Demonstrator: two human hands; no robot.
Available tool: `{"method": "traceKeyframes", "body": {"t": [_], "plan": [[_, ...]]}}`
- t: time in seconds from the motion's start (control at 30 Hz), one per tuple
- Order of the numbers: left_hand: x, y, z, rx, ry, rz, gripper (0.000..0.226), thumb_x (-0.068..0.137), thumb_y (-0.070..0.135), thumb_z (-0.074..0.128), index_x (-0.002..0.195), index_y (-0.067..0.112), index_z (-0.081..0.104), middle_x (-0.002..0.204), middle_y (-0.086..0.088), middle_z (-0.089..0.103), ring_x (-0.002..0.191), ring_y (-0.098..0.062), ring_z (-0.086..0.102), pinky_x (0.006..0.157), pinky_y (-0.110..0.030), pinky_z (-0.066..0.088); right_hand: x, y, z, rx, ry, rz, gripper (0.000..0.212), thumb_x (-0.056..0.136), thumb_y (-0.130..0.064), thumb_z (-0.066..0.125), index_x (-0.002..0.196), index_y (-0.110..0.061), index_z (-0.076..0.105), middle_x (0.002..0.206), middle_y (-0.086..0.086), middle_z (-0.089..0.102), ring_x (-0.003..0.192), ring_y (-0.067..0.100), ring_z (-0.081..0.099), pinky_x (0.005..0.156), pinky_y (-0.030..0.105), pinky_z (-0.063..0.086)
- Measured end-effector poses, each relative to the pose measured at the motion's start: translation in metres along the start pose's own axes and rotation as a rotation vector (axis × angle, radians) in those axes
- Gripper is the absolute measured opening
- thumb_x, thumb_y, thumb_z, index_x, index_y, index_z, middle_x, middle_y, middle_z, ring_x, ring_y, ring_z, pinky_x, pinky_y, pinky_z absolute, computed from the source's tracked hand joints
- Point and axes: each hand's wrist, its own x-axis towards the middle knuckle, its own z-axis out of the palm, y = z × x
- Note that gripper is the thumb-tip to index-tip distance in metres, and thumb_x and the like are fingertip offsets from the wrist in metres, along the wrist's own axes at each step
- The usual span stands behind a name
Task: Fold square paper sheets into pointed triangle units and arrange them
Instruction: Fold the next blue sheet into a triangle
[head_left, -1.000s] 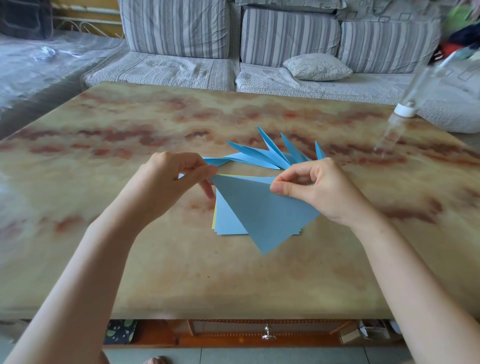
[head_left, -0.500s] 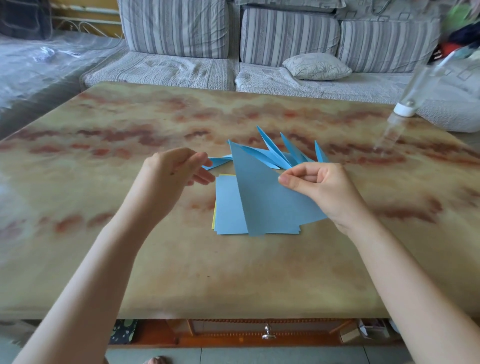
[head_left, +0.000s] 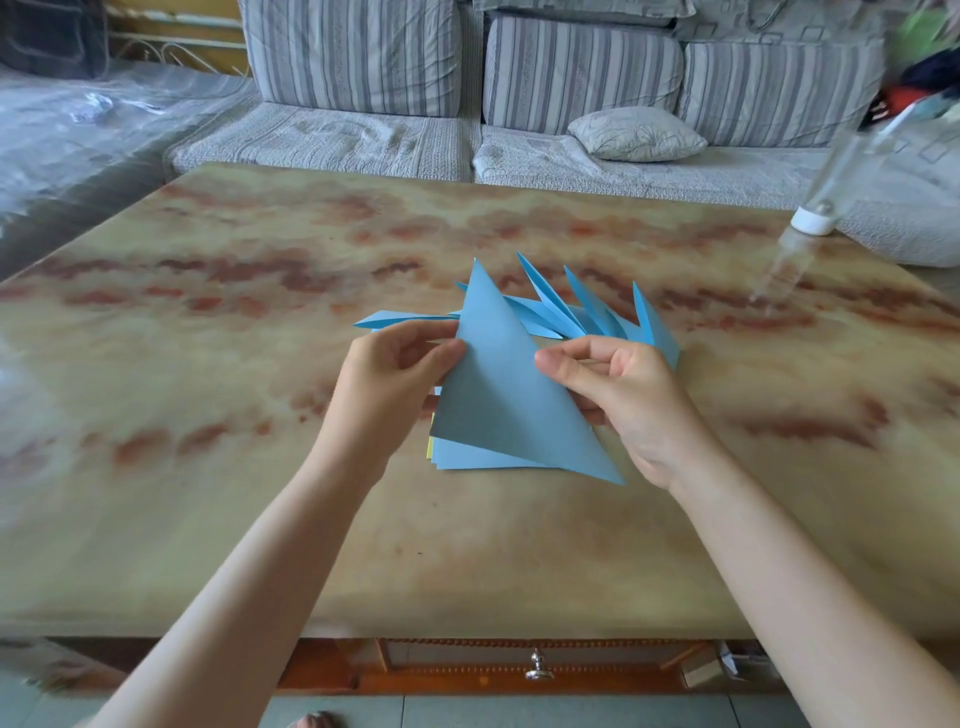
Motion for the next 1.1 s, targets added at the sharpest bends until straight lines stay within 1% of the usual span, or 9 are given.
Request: {"method": "traceKeyframes", "body": {"t": [0.13, 0.27, 0.33, 0.43, 0.57, 0.67, 0.93, 1.03, 1.1], "plan": [[0.003, -0.002, -0.005, -0.017, -0.014, -0.041, 0.014, 0.092, 0.012, 0.06, 0.099, 0.019, 0.07, 0.081, 0.007, 0.072, 0.074, -0.003, 0.066, 0.063, -0.02, 0.056, 0.002, -0.003, -0.008, -0.06, -0.07, -0.207, 0.02, 0.092, -0.003, 0.059, 0.104, -0.016, 0.065, 0.095, -0.002, 0.073, 0.071, 0.014, 0.065, 0.062, 0.024, 0.051], [0.002, -0.002, -0.007, -0.04, -0.075, -0.081, 0.017, 0.092, 0.012, 0.06, 0.105, 0.014, 0.07, 0.091, 0.001, 0.073, 0.075, -0.004, 0.067, 0.065, -0.019, 0.056, 0.0, -0.003, -0.012, -0.123, -0.176, -0.325, 0.039, 0.082, 0.008, 0.066, 0.09, -0.03, 0.075, 0.114, -0.009, 0.057, 0.08, 0.009, 0.059, 0.073, 0.024, 0.052], [0.002, -0.001, -0.006, -0.043, -0.097, -0.083, 0.017, 0.092, 0.012, 0.06, 0.106, 0.012, 0.07, 0.091, 0.0, 0.074, 0.075, -0.005, 0.068, 0.064, -0.019, 0.055, 0.0, -0.002, -0.011, -0.124, -0.202, -0.315, 0.04, 0.078, 0.005, 0.07, 0.082, -0.035, 0.077, 0.116, -0.012, 0.052, 0.075, 0.009, 0.059, 0.076, 0.021, 0.052], [0.002, -0.001, -0.006, -0.067, -0.131, -0.096, 0.017, 0.091, 0.012, 0.061, 0.105, 0.011, 0.071, 0.093, -0.003, 0.074, 0.079, -0.011, 0.068, 0.067, -0.021, 0.055, 0.001, -0.002, -0.011, -0.134, -0.226, -0.331, 0.026, 0.075, -0.008, 0.07, 0.077, -0.033, 0.077, 0.117, -0.011, 0.055, 0.089, 0.009, 0.062, 0.08, 0.021, 0.051], [0.0, 0.001, -0.004, -0.139, -0.184, -0.145, 0.016, 0.093, 0.011, 0.057, 0.097, 0.016, 0.071, 0.084, 0.002, 0.073, 0.073, -0.01, 0.067, 0.071, -0.028, 0.057, 0.003, -0.001, -0.012, 0.001, -0.25, -0.281, 0.022, 0.055, -0.013, 0.087, 0.071, -0.026, 0.078, 0.103, -0.006, 0.067, 0.093, 0.008, 0.066, 0.082, 0.02, 0.05], [-0.002, 0.004, -0.002, -0.253, -0.251, -0.172, 0.016, 0.091, 0.01, 0.057, 0.101, 0.014, 0.069, 0.084, 0.003, 0.073, 0.072, -0.007, 0.067, 0.063, -0.025, 0.057, 0.005, -0.001, -0.011, 0.061, -0.199, -0.228, 0.008, 0.06, -0.025, 0.078, 0.068, -0.022, 0.077, 0.091, -0.008, 0.073, 0.091, 0.01, 0.066, 0.083, 0.024, 0.052], [-0.005, 0.003, 0.002, -0.303, -0.242, -0.123, 0.02, 0.09, -0.005, 0.054, 0.101, 0.009, 0.063, 0.082, -0.001, 0.073, 0.07, -0.013, 0.069, 0.062, -0.023, 0.056, 0.003, -0.002, -0.001, 0.116, 0.023, -0.191, 0.011, 0.073, -0.016, 0.072, 0.081, -0.009, 0.068, 0.073, 0.005, 0.073, 0.065, 0.026, 0.071, 0.062, 0.031, 0.059], [-0.006, 0.003, 0.004, -0.28, -0.24, -0.12, 0.015, 0.095, 0.01, 0.052, 0.105, 0.008, 0.064, 0.089, -0.002, 0.074, 0.076, -0.016, 0.07, 0.069, -0.029, 0.058, 0.002, -0.002, 0.0, 0.121, 0.048, -0.19, 0.007, 0.079, -0.004, 0.07, 0.085, -0.007, 0.067, 0.073, 0.005, 0.073, 0.062, 0.023, 0.07, 0.061, 0.029, 0.058], [-0.006, 0.004, 0.004, -0.24, -0.227, -0.133, 0.027, 0.098, 0.028, 0.047, 0.109, 0.012, 0.066, 0.098, -0.005, 0.074, 0.084, -0.02, 0.071, 0.079, -0.036, 0.058, 0.002, -0.002, 0.001, 0.119, 0.042, -0.181, 0.008, 0.079, -0.001, 0.07, 0.086, -0.006, 0.067, 0.072, 0.004, 0.073, 0.06, 0.021, 0.069, 0.061, 0.027, 0.057]]}}
